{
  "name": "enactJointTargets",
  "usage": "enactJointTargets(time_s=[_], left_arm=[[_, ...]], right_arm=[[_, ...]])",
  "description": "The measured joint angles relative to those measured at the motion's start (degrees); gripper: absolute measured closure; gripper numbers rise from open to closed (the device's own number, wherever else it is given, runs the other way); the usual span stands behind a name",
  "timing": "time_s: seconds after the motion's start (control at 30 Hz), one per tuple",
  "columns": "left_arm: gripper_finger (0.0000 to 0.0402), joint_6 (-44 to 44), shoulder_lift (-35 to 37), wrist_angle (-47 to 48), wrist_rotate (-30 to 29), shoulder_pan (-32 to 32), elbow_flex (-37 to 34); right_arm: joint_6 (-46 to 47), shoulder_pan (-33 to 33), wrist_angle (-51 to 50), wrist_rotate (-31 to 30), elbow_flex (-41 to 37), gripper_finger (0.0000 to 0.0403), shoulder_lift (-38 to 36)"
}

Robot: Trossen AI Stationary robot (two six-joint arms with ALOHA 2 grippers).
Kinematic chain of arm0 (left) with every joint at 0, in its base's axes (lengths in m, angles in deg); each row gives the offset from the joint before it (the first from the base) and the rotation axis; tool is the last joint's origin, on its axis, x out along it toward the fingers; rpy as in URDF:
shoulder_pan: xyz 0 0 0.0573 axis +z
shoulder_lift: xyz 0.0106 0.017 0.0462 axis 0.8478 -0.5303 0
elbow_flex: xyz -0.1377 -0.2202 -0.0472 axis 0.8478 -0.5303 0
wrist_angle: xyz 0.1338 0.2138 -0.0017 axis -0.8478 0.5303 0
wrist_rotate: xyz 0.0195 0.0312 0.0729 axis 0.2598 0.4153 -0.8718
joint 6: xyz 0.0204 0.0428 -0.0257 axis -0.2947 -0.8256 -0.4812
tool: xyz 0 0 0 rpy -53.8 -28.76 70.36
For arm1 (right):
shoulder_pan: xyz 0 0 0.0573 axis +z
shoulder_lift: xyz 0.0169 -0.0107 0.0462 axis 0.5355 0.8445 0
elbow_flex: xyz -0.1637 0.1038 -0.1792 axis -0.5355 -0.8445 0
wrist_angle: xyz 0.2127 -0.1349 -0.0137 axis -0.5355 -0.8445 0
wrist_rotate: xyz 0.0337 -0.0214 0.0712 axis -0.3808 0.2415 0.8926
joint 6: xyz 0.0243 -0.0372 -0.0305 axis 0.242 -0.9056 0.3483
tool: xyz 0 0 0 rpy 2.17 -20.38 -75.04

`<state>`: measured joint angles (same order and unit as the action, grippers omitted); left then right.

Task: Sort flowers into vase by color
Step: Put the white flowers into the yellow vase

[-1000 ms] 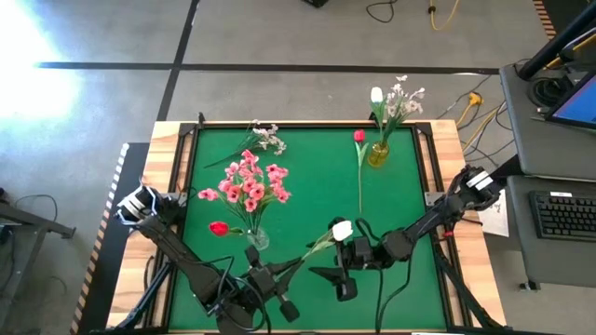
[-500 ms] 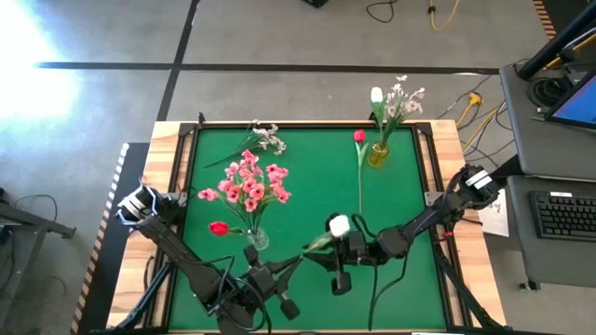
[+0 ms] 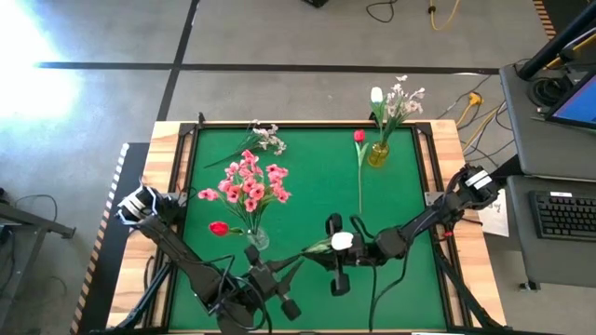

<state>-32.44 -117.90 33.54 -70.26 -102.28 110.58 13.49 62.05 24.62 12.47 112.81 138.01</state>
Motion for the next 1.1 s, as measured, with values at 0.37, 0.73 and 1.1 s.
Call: enactJointTargets(time_s=[0.37, 0.73, 1.1], left_arm=[[0.0231, -15.46, 1.25, 0.93, 4.04, -3.96, 7.05], [0.0216, -2.90, 9.48, 30.79, 8.17, -6.26, 5.31], [0.0221, 12.28, 16.04, 59.36, 7.19, -7.91, 5.26]], right_arm=[[4.98, -0.48, -29.11, -9.17, 0.00, 0.0385, -11.13], [9.44, -3.19, -59.99, -16.76, 0.02, 0.0385, -28.58], [9.73, -8.09, -74.49, -19.35, 0.00, 0.0385, -39.19]])
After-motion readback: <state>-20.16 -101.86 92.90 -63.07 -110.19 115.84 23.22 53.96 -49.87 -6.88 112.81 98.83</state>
